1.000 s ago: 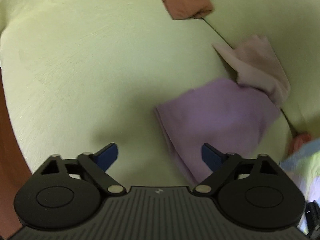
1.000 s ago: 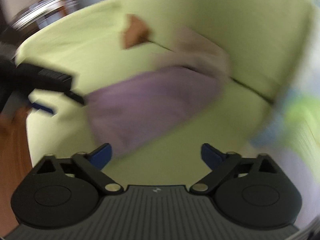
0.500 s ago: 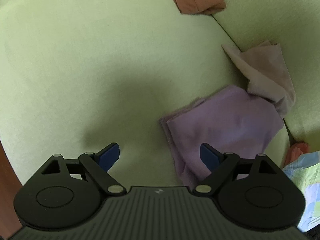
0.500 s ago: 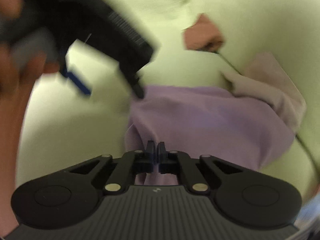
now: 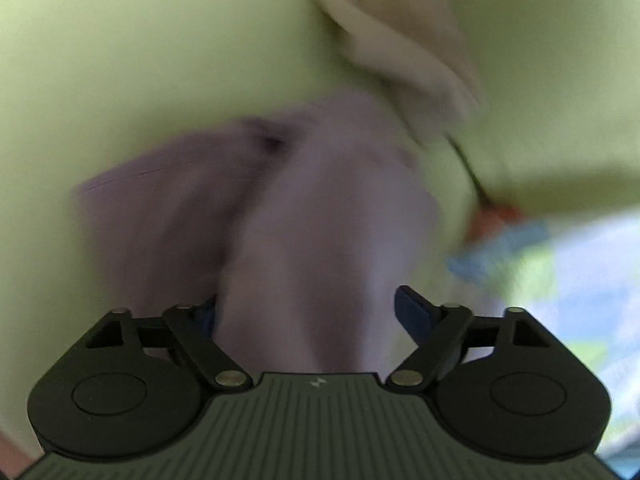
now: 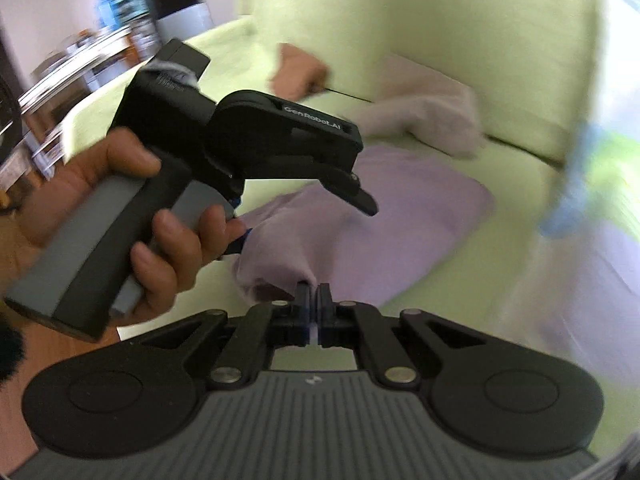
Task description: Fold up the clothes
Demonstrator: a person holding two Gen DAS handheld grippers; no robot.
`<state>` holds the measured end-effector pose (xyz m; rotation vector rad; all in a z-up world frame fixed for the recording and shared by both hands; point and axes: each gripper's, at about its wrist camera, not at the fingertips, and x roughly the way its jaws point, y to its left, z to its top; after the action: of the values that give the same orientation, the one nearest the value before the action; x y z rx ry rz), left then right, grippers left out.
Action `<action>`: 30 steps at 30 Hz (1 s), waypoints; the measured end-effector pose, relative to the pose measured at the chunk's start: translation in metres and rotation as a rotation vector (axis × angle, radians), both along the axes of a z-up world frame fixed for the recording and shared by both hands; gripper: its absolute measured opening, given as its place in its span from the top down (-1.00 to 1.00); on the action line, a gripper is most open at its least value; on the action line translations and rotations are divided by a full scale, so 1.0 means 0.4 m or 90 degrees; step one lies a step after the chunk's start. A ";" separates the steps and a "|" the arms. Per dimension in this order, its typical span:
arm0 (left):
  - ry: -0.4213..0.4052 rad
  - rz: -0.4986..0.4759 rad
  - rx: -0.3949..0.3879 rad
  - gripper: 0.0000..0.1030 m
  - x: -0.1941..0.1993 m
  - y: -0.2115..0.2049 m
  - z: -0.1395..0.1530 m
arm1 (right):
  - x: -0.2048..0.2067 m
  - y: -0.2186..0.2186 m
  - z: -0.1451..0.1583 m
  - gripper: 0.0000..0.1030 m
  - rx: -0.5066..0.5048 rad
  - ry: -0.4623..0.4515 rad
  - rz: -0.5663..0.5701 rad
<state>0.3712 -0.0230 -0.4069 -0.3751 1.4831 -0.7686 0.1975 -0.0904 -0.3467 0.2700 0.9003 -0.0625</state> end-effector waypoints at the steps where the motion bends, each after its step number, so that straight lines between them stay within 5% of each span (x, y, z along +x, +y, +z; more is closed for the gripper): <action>1: -0.022 -0.038 -0.001 -0.59 -0.027 -0.024 0.010 | -0.018 -0.008 -0.003 0.93 0.014 0.023 -0.003; 4: -0.112 -0.142 0.006 -0.59 -0.119 -0.078 0.053 | -0.097 -0.059 -0.018 0.56 0.052 0.138 -0.022; 7: -0.114 -0.119 -0.008 -0.60 -0.155 -0.034 0.072 | -0.136 -0.112 0.007 0.37 0.007 0.152 -0.026; 14: -0.056 0.059 0.069 -0.60 -0.083 0.222 0.063 | -0.061 -0.104 0.026 0.09 -0.046 0.079 0.068; 17: -0.078 0.081 0.091 -0.60 -0.034 0.263 0.072 | 0.031 -0.010 -0.009 -0.14 -0.061 0.017 0.137; 20: -0.099 0.090 0.105 -0.60 0.008 0.275 0.080 | 0.143 0.086 -0.074 -0.15 -0.122 0.011 0.156; 21: -0.097 0.091 0.105 -0.60 0.014 0.273 0.075 | 0.157 0.101 -0.097 -0.13 -0.142 0.024 0.153; 25: -0.086 0.078 0.097 -0.61 0.009 0.257 0.065 | 0.163 0.098 -0.158 0.96 -0.171 0.047 0.128; 30: -0.112 0.017 0.085 -0.63 -0.012 0.168 0.037 | 0.045 -0.062 -0.031 0.96 -0.095 -0.004 -0.057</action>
<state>0.3664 0.0444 -0.3920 -0.2194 1.3529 -0.6605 0.2155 -0.1152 -0.3590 0.1714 0.8729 -0.2109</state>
